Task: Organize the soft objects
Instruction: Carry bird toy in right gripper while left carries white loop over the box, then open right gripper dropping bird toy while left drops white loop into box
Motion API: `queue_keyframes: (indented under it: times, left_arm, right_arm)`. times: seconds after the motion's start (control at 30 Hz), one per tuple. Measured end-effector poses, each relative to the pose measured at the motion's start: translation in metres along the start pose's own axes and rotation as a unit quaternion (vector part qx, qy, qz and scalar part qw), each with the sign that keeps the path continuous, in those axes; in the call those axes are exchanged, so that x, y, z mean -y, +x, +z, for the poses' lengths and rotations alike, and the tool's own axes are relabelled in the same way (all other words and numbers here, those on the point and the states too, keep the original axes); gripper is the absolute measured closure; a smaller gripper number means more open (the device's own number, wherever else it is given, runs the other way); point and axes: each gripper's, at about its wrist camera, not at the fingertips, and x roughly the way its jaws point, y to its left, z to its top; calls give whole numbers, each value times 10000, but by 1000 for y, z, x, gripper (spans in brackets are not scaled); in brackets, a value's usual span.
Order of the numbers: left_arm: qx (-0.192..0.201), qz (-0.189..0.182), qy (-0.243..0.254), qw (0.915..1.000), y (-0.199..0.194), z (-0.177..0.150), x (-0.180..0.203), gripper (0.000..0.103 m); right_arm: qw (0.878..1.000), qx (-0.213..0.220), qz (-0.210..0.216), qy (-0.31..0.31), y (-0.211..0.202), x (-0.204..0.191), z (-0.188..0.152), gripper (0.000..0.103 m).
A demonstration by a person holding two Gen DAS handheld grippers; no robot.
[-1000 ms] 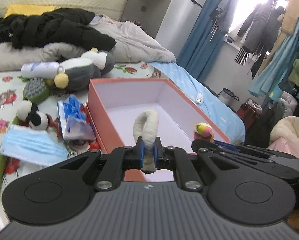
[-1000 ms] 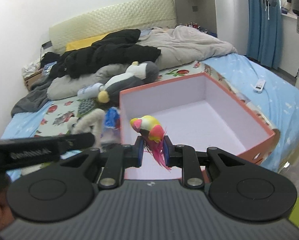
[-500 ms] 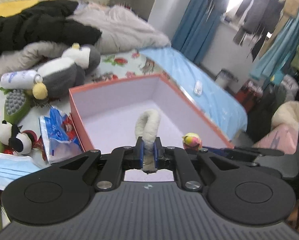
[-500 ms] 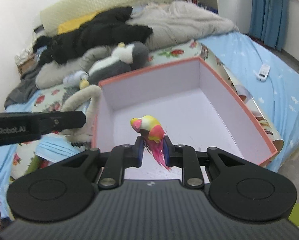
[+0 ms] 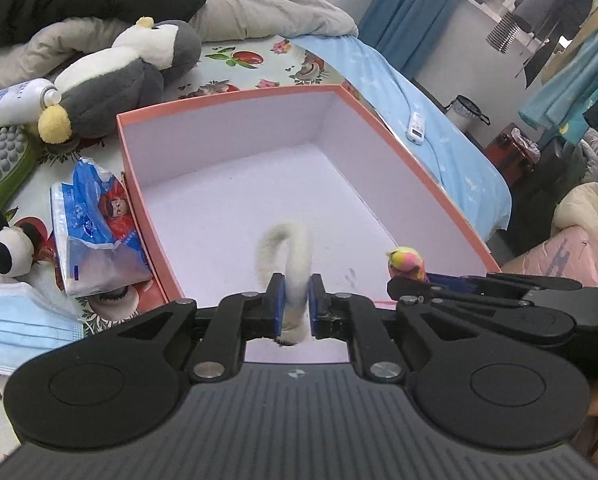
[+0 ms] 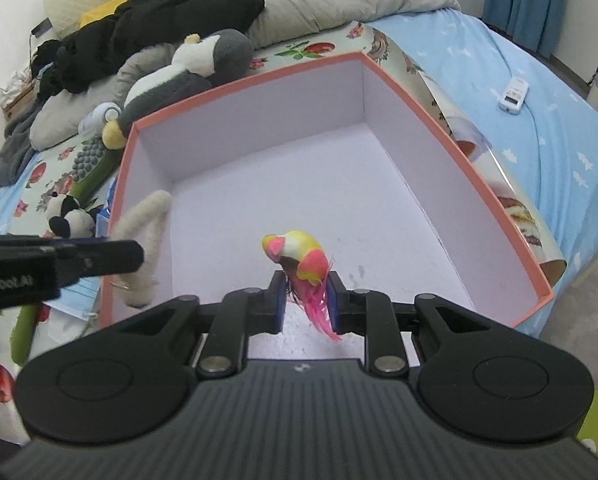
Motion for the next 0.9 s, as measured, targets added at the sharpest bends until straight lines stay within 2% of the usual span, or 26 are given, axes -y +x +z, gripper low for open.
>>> queue_keyframes:
  times: [0.03,0.07,0.1,0.37,0.5,0.67,0.77,0.9]
  left_arm:
    - [19,20,2,10000,-1,0,0,68]
    - [63,44,26,10000,-2,-1,-1,62]
    - [109,52,61,9999,-4,-1,1,56]
    - [325,-55,124,9994,-20,-14,1,56]
    - [526,-51,152,9985,-35,-26,-1,56]
    - [863,40,460,9952,-56,-45,2,56]
    - [1002,-92,421,9940,-67,-57,-1,56]
    - [1174,-5,427,9922,-80,-73,-1,56]
  right_arm:
    - [10000,-28,24,32,1,2,-1,67]
    - [10000,-45,32,59,2,3,-1,61]
    - [10000,-35,45,80,3,4,-2,59]
    - [9996,282,15,43,-10,1,-15,58]
    - [9983,583,-7,15,-24,-2,-23,58]
    - [9958,911,73,100,-42,-6,-38,58]
    - [9934,1139,82,141,-52,-11,-48,58]
    - [9884,1516,-43,56,-67,-23,-60,58]
